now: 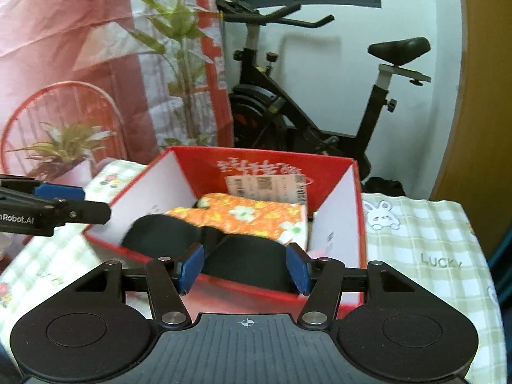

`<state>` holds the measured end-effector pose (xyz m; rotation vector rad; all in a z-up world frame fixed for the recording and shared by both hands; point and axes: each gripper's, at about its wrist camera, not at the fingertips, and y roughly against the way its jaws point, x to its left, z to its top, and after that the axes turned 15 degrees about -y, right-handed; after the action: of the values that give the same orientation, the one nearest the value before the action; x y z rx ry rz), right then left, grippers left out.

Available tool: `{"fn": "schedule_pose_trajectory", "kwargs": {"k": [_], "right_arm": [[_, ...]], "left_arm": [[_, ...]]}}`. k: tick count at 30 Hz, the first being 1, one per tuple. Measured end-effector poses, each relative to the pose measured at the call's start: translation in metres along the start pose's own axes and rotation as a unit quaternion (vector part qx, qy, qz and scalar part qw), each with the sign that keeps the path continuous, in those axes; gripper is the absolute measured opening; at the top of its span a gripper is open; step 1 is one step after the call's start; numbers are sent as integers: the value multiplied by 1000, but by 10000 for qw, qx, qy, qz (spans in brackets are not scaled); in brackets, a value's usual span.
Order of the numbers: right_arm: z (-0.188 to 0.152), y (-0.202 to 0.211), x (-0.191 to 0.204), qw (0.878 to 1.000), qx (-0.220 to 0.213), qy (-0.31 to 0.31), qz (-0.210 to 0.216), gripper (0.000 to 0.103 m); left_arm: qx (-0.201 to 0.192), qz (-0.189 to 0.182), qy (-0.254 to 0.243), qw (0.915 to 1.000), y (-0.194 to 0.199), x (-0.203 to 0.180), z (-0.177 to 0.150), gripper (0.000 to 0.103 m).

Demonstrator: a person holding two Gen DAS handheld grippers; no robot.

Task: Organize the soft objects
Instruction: 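Open both grippers to drop the black mask into the box, then move both tools to the green knit strawberry and grip it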

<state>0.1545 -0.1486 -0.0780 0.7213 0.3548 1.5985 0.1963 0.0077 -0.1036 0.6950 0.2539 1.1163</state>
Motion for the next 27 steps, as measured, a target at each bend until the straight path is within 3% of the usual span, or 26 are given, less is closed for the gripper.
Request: {"fn": "schedule_pose_trajectory", "kwargs": {"k": [6,13,19,22,27], "right_arm": [[-36,28,6,9998,106,-12,172,54],[-91,46,1,9988,462,-94,102,54],[-126,57,1,9977,636,218,-87,80],[-134,59,0,9969,643,393,-241,81],[-139,68,-6,9970,723,243,-123,81]], "left_arm": [[-28,-275,29,9996,27,-20,-32,68],[284,-543,271,9978,35,-38,-88,68],[631,-685,531,9942,31,-44,-125,68],[742,-753,731,9917,27,-42,-136,68],[621,-816,818,9914,29,-41,-139,68]]}}
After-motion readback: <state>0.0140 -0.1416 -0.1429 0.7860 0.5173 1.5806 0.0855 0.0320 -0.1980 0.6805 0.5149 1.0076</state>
